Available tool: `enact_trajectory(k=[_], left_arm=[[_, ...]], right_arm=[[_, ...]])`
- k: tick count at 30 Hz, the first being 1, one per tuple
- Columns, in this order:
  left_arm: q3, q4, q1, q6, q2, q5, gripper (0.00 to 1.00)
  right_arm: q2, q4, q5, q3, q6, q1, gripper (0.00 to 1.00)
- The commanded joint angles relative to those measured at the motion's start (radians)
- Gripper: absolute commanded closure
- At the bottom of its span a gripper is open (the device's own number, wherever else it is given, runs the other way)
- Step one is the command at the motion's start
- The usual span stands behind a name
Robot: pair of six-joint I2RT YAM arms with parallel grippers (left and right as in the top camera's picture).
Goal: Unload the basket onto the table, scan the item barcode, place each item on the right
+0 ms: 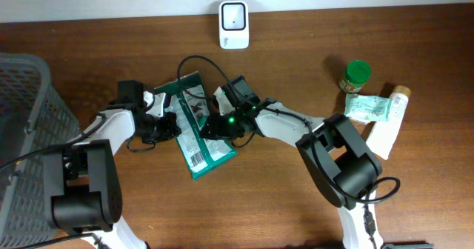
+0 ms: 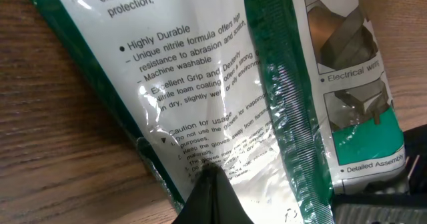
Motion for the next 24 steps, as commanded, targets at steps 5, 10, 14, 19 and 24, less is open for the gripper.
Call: enact_trajectory(k=[5, 10, 14, 19, 24], left_arm=[[-0.04, -0.016, 0.0, 0.015, 0.015, -0.043, 1.0], [-0.04, -0.017, 0.0, 0.015, 0.015, -0.042, 0.69], [-0.04, -0.005, 0.0, 0.015, 0.015, -0.042, 0.7], [-0.04, -0.004, 0.0, 0.015, 0.015, -0.042, 0.68], [-0.04, 0.007, 0.0, 0.015, 0.015, -0.043, 0.6]], right_arm=[[-0.031, -0.048, -0.07, 0.006, -0.112, -0.09, 0.96], [-0.261, -0.123, -0.101, 0.006, -0.171, -0.199, 0.96], [-0.424, -0.133, -0.283, 0.019, -0.08, -0.353, 0.96], [-0.588, -0.122, -0.329, 0.176, 0.241, -0.428, 0.96], [-0.61, -0.123, -0.421, 0.314, 0.287, -0.44, 0.96]])
